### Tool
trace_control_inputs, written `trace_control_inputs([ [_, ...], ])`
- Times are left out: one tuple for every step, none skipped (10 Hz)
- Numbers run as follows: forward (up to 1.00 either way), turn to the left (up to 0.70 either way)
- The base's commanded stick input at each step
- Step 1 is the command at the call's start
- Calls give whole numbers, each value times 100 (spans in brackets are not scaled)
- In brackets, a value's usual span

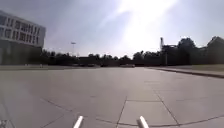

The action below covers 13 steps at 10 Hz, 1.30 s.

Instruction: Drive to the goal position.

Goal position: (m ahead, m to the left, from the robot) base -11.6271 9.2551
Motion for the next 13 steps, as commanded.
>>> trace_control_inputs([
  [98, 39],
  [98, 39],
  [98, 39],
  [98, 39],
  [99, 39],
  [100, 40],
  [100, 40],
  [100, 40],
  [100, 40],
  [100, 40],
  [100, 40],
  [100, 40],
  [100, 40],
])
